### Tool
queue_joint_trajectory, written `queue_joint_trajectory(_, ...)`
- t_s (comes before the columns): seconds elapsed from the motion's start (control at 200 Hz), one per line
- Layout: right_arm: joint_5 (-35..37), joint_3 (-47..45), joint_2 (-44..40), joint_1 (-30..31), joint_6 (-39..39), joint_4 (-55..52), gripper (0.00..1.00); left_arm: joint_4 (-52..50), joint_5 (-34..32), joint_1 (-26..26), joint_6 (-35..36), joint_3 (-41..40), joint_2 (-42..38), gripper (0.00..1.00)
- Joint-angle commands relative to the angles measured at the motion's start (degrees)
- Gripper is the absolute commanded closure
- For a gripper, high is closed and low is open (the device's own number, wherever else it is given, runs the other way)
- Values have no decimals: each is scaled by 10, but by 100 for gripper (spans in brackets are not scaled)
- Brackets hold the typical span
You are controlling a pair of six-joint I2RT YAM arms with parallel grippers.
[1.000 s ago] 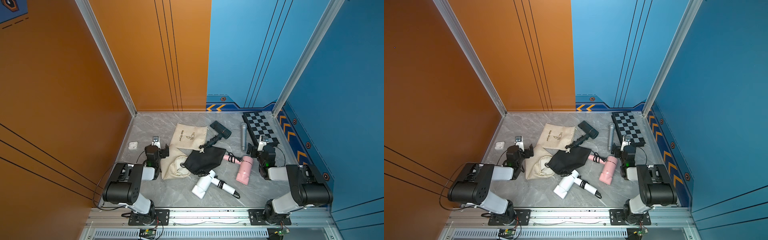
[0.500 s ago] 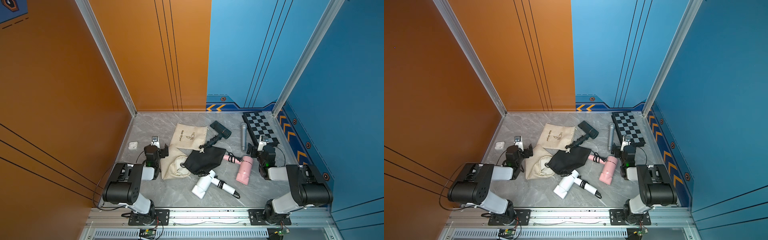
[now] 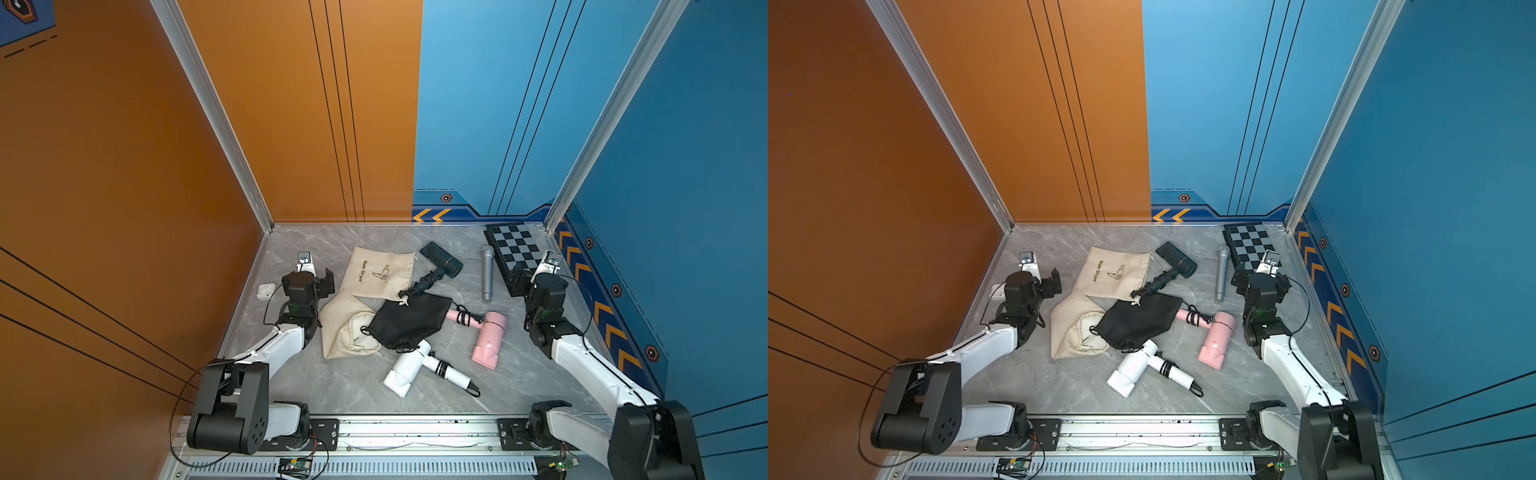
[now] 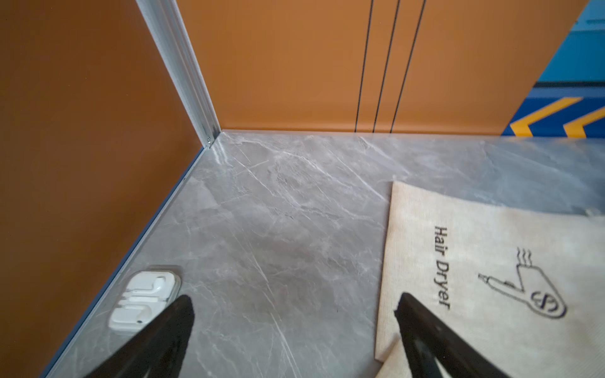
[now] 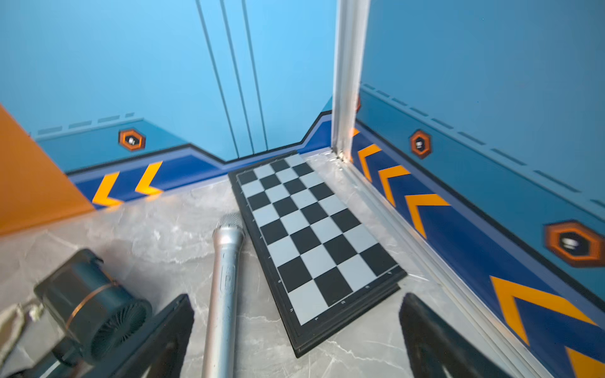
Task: Pack away hair dryers
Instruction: Pick up the hair dryer from the center of the board.
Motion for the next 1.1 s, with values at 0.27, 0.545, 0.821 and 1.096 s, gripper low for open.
queue_joint_trajectory(0.27,-88,96,-111,168,78,-334,8,-511,14,-84,-147,202,-3,5)
queue_joint_trajectory(0.545,-64,127,-26,448,17,-442,6,-615,124,-122,-193,232,-24,6)
queue_joint_trajectory(0.821,-143,115,-17,512,54,-527,6,-623,144,-126,-210,216,10,7)
queue_joint_trajectory(1.096,-154,111,33,580,65,-565,5,-618,165,-117,-211,249,52,7)
